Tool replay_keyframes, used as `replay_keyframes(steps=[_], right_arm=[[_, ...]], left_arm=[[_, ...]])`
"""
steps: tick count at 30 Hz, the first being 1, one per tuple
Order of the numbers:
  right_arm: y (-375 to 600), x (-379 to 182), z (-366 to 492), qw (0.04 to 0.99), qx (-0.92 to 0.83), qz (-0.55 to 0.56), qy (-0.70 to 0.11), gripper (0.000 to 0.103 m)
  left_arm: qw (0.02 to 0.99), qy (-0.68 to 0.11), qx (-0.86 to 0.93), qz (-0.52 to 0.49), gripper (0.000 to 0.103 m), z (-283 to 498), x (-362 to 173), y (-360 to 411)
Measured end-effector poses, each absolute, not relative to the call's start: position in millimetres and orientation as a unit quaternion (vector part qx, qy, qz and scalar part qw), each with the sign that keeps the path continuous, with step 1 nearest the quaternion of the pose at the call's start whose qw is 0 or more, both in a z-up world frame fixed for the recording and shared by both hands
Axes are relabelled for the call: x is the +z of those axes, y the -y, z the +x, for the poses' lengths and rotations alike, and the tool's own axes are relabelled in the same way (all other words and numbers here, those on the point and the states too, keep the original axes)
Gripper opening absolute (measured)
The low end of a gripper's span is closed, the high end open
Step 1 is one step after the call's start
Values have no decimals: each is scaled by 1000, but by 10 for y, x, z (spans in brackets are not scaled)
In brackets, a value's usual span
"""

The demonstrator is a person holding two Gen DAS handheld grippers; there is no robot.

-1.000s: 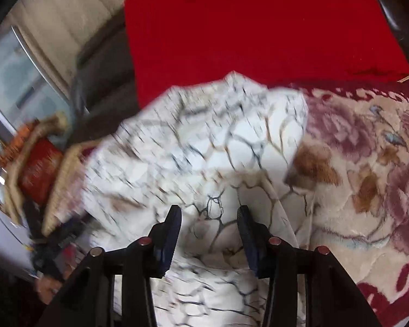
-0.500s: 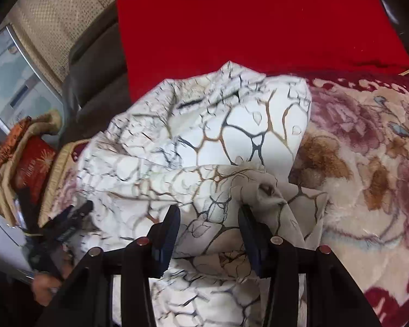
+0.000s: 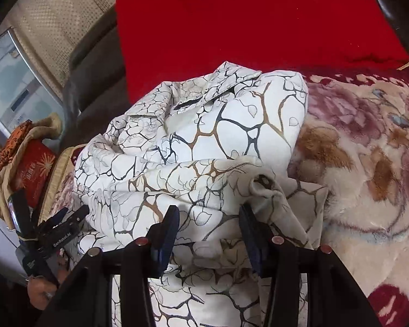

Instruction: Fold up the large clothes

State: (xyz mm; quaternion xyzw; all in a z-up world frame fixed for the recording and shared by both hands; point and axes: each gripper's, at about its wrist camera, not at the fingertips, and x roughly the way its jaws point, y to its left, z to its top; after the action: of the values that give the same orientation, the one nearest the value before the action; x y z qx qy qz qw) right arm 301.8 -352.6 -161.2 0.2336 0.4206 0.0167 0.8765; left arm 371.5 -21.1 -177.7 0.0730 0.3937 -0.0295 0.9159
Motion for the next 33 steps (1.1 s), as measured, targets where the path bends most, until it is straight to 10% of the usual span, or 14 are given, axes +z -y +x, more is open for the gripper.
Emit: replay_keyframes(steps=[33], right_arm=[[3519, -1292, 2880, 914, -2, 251, -319, 55]], left_arm=[[919, -390, -46, 23, 89, 3907, -1719, 289]])
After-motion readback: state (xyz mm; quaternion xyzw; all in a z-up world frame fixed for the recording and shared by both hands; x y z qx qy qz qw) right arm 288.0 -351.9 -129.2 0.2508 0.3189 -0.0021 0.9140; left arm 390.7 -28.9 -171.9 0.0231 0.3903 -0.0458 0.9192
